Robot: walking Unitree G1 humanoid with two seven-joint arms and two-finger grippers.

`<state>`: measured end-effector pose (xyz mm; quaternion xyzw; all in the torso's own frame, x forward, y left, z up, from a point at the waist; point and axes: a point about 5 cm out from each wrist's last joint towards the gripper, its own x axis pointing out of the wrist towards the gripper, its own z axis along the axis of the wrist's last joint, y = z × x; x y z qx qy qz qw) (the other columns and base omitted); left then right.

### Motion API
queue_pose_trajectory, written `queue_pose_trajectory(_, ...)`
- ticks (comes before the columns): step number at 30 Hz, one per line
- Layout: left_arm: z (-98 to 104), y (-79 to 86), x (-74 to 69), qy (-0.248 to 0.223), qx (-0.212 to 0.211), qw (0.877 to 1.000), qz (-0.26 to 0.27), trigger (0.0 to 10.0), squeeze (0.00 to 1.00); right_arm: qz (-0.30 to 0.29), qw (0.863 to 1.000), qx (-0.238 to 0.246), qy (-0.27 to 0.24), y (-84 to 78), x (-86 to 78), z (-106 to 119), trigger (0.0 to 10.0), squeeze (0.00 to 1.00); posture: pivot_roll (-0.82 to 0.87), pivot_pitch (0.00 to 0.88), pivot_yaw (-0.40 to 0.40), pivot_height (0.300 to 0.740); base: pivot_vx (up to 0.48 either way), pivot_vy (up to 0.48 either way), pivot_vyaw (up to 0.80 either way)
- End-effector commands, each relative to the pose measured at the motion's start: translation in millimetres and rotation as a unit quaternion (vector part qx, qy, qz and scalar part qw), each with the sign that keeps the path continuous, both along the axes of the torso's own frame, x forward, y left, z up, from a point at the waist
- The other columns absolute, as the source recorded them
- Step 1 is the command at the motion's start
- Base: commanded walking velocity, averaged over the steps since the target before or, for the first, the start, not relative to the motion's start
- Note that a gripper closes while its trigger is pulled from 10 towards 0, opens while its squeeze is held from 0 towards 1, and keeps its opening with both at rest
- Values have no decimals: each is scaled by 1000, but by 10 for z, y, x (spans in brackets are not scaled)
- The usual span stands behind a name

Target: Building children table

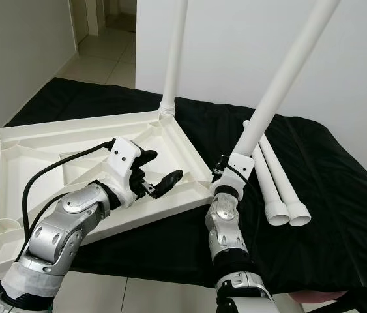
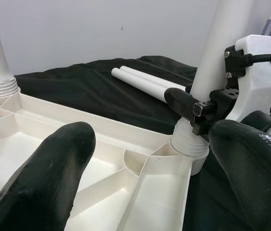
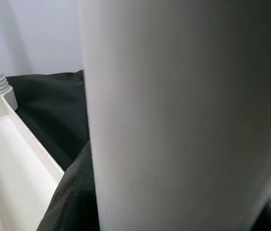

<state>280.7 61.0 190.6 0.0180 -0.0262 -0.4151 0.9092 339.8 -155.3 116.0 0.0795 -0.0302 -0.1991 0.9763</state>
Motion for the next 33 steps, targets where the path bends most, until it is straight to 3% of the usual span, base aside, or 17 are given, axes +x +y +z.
queue_pose_trajectory(1, 25, -22, 22, -4, 0, 1000, 15, 10000, 0, -58, 995, 18, 83, -226, -126, -329, 10000, 0, 16, 0, -90, 740, 0, 0, 0)
queue_pose_trajectory(10, 29, -32, 20, -4, -2, 1000, 14, 10000, 0, -37, 997, 5, 65, -172, -103, -283, 10000, 0, 16, 0, -91, 740, 0, 0, 0)
queue_pose_trajectory(11, 27, -34, 17, -4, -2, 1000, 14, 10000, 0, -31, 998, 8, 54, -163, -102, -262, 10000, 1000, 16, 0, -91, 740, 0, 0, 0)
queue_pose_trajectory(17, 22, -50, 6, -3, -4, 1000, 12, 10000, 0, -6, 1000, 0, 3, -173, -95, -135, 10000, 1000, 14, 0, -91, 740, 0, 0, 0)
queue_pose_trajectory(23, 20, -57, -2, -2, -4, 1000, 11, 10000, 0, 1, 1000, -9, -6, -213, -90, -103, 10000, 1000, 12, 0, -91, 740, 0, 0, 0)
queue_pose_trajectory(24, 21, -57, 0, -2, -4, 1000, 11, 10000, 0, 8, 1000, -15, -6, -239, -87, -96, 10000, 353, 11, 0, -92, 740, 0, 0, 0)
queue_pose_trajectory(26, 21, -56, 3, -2, -4, 1000, 11, 10000, 0, 12, 1000, -18, -7, -257, -84, -92, 10000, 353, 11, 0, -92, 740, 0, 0, 0)
queue_pose_trajectory(27, 23, -56, 3, -2, -4, 1000, 11, 10000, 0, 24, 999, -22, -11, -277, -85, -80, 10000, 0, 10, 0, -91, 740, 0, 0, 0)
queue_pose_trajectory(30, 22, -60, 1, -2, -3, 1000, 9, 10000, 0, 51, 998, -26, -19, -281, -87, -67, 10000, 0, 8, 0, -89, 740, 0, 0, 0)
queue_pose_trajectory(33, -18, -110, -49, 2, 9, 1000, -14, 10000, 0, 133, 990, -45, -22, -298, -93, -64, 10000, 0, 4, 0, -88, 740, 0, 0, 0)
